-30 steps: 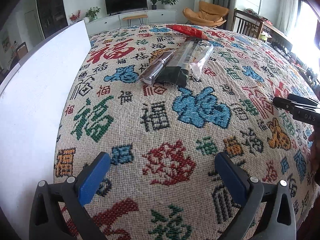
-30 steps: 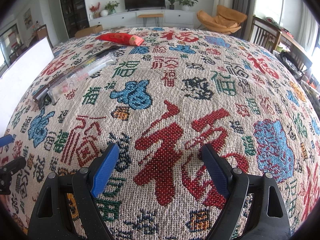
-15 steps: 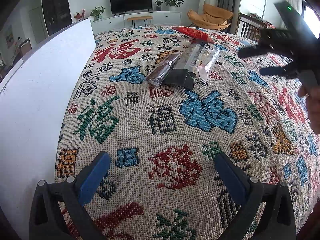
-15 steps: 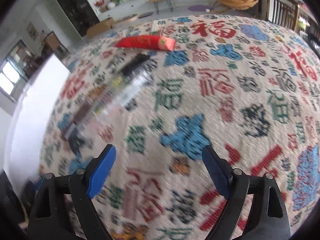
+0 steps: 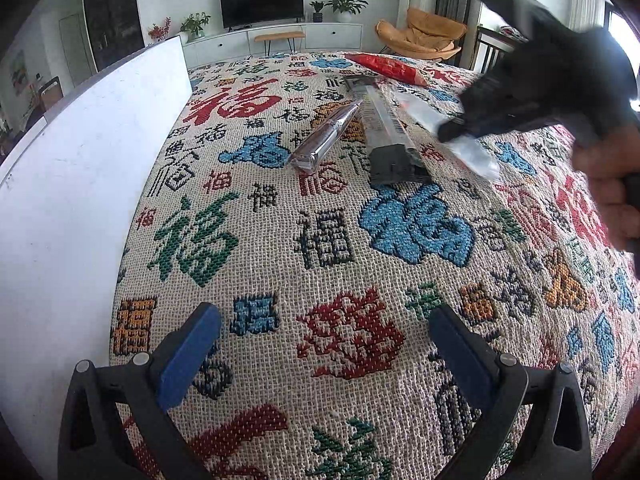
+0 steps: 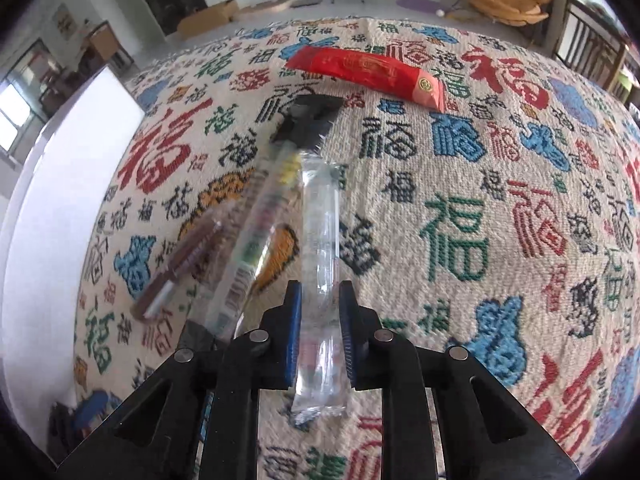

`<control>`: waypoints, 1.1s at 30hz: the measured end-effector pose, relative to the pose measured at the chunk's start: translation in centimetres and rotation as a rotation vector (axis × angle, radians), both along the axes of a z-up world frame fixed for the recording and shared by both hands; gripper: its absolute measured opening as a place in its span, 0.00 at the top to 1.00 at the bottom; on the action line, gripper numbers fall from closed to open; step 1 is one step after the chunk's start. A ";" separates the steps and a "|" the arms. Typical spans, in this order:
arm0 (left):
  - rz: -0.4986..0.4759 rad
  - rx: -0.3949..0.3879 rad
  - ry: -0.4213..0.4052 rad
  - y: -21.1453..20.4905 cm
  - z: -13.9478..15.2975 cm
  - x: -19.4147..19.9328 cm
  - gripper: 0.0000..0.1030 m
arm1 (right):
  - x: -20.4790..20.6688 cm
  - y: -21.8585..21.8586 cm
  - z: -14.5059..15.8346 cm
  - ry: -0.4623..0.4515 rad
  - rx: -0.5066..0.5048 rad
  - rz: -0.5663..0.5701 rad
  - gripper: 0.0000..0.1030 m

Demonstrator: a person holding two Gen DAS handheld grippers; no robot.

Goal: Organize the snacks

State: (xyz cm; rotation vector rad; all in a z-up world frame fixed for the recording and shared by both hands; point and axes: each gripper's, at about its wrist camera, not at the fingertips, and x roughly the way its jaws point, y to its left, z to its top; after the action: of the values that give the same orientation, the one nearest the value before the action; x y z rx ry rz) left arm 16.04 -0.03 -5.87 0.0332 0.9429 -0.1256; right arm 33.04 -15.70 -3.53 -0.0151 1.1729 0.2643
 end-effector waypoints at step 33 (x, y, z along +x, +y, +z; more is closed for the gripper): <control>0.000 0.001 0.001 0.0 0.0 0.1 0.00 | -10.1 -11.0 -2.0 -0.280 -0.095 -0.084 0.20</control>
State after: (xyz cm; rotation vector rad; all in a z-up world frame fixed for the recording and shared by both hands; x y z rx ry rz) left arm 16.10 -0.07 -5.86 0.0340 0.9444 -0.1249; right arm 22.97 -26.74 -5.56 -0.0836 0.9038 0.1265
